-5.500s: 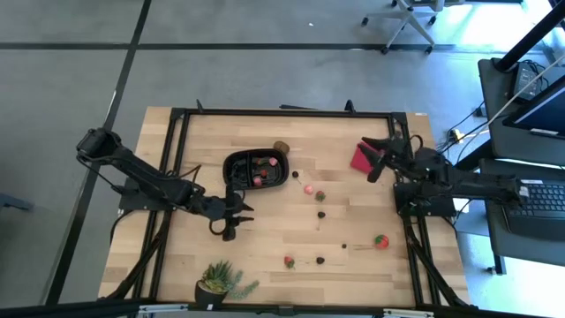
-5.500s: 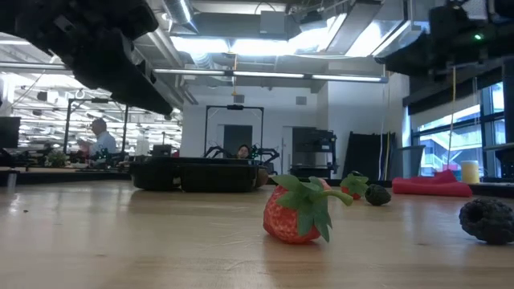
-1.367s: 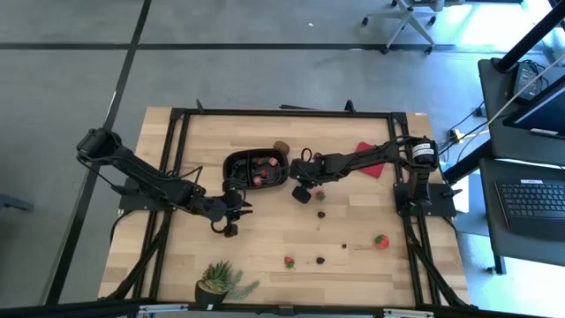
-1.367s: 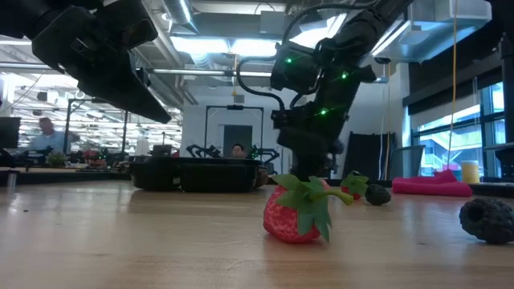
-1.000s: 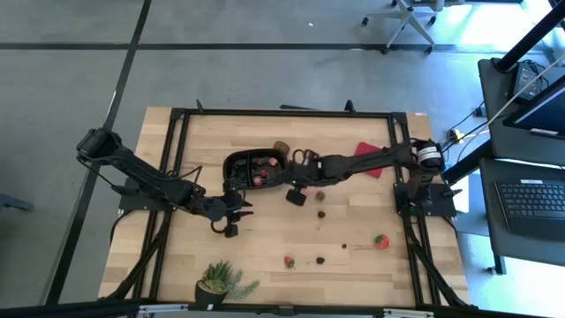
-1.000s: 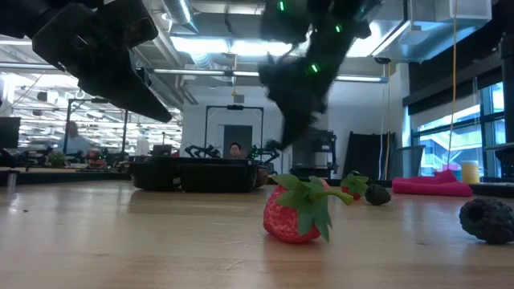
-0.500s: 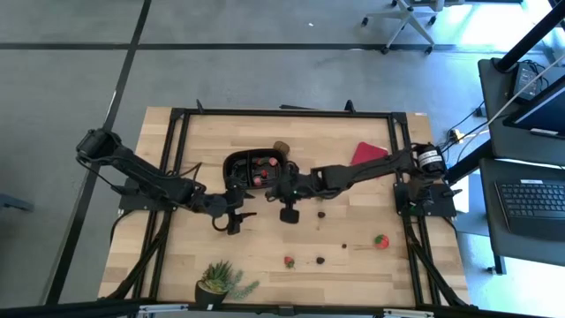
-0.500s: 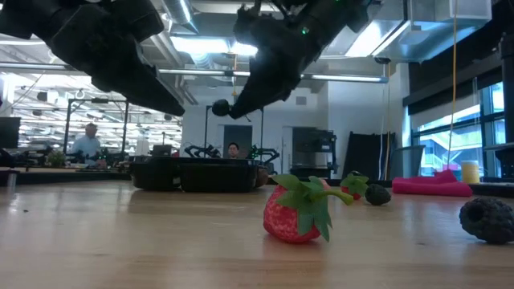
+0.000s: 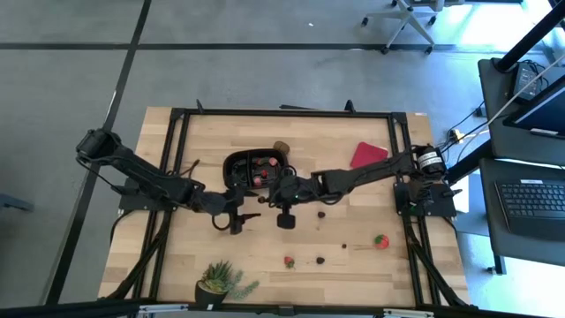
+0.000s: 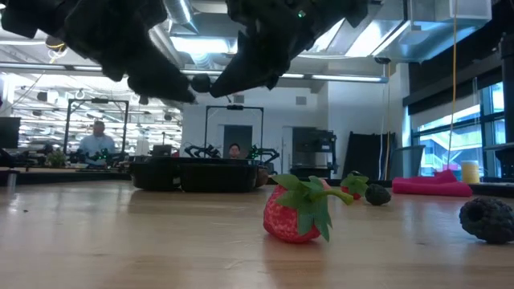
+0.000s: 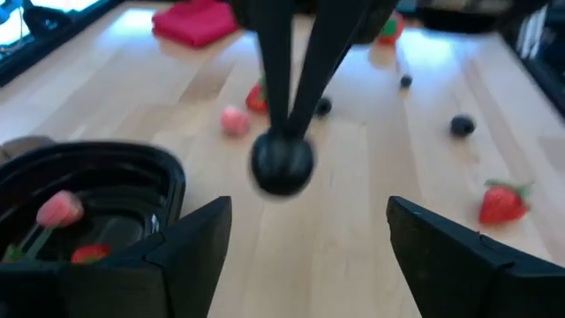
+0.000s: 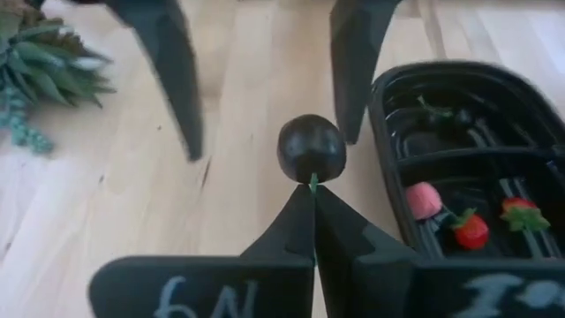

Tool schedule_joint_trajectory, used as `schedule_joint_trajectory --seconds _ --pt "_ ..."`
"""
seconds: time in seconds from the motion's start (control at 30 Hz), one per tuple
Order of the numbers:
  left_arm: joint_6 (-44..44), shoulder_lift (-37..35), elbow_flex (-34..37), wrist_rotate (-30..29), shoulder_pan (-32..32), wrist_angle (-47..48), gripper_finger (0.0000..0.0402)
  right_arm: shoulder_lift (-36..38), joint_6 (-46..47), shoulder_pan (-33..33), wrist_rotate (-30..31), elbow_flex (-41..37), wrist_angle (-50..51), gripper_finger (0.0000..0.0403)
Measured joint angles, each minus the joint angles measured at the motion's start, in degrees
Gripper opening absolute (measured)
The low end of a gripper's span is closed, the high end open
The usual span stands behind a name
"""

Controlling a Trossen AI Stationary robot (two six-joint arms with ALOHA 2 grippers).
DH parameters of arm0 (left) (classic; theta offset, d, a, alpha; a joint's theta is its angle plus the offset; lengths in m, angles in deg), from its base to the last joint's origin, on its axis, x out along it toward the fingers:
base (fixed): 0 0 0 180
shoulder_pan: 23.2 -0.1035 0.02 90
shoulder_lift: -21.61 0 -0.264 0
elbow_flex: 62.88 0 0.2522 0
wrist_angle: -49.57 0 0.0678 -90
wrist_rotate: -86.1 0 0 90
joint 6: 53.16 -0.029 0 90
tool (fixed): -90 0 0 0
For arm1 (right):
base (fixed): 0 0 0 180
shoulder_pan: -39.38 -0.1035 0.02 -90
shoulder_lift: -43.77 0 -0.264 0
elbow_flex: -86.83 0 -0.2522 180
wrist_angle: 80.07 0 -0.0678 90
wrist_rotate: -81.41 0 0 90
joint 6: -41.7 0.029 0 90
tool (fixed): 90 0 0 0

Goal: Pick and placing Produce into tupperware
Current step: Put the black cherry into the black bin

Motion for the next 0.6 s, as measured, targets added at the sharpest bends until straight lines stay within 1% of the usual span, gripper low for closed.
schedule_joint_trajectory --seconds 0.1,0.23,0.5,0.6 --pt "0.0 0.0 0.0 0.0 -0.8 -2.3 0.0294 0.0 -0.1 -0.1 0.2 0.0 -1.3 0.0000" --pt "0.0 0.0 0.0 -0.1 -2.1 -2.5 0.0291 0.0 0.0 -0.4 0.0 0.0 -2.0 0.0000" --pt "0.0 0.0 0.0 0.0 -3.5 -2.5 0.0272 0.0 -0.1 -1.1 -0.5 0.0 -2.2 0.0000" --pt "0.0 0.0 0.0 1.2 -3.5 -3.0 0.0263 0.0 -0.1 -1.1 -0.5 0.0 -2.2 0.0000"
